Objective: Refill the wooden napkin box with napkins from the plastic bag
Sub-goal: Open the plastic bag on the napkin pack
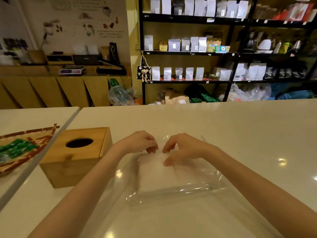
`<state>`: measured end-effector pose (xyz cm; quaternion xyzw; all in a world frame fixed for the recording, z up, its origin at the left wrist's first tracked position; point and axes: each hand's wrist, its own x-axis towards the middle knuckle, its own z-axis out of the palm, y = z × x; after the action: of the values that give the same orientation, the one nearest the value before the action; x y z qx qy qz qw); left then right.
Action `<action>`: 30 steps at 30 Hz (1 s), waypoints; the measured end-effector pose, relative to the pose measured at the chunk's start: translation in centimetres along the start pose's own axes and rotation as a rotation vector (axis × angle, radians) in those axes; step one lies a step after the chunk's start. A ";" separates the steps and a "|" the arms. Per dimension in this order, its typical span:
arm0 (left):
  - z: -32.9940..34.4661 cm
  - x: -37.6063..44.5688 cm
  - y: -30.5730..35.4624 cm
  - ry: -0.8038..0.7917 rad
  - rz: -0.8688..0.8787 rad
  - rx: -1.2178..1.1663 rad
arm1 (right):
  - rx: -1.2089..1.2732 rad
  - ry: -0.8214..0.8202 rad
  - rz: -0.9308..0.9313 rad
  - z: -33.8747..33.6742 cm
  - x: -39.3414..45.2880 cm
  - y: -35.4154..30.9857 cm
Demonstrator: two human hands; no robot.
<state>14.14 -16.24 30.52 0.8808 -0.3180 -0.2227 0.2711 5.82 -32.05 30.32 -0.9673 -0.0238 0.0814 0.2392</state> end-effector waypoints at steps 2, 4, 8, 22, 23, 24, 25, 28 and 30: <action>0.0 -0.1 0.0 -0.011 0.003 0.025 | 0.003 0.025 -0.006 0.3 -0.1 -0.1; 0.1 -0.2 0.1 -0.019 -0.007 0.052 | 0.018 0.053 -0.030 0.5 -0.3 0.0; 0.1 -0.3 0.4 -0.021 -0.018 0.071 | 0.043 0.085 -0.057 0.7 -1.1 -0.1; 1.6 -2.5 3.8 -0.168 0.020 0.362 | 0.246 -0.117 -0.050 -1.9 -12.7 -3.7; 2.0 -2.9 4.3 -0.193 0.038 0.400 | 0.251 -0.150 -0.045 -1.1 -13.5 -3.7; 2.5 -3.3 4.8 -0.213 0.057 0.443 | 0.249 -0.185 -0.040 -0.3 -14.2 -3.7; 2.9 -3.6 5.2 -0.228 0.074 0.493 | 0.243 -0.221 -0.030 0.5 -14.9 -3.7; 4.0 -4.6 6.3 -0.230 0.104 0.621 | 0.250 -0.315 0.024 2.5 -16.7 -3.8; 4.6 -5.0 6.6 -0.201 0.109 0.663 | 0.261 -0.343 0.051 3.3 -17.4 -3.7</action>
<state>5.16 -18.68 32.25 0.8763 -0.4446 -0.1784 -0.0508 -11.95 -28.79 31.72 -0.9003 -0.0287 0.2532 0.3529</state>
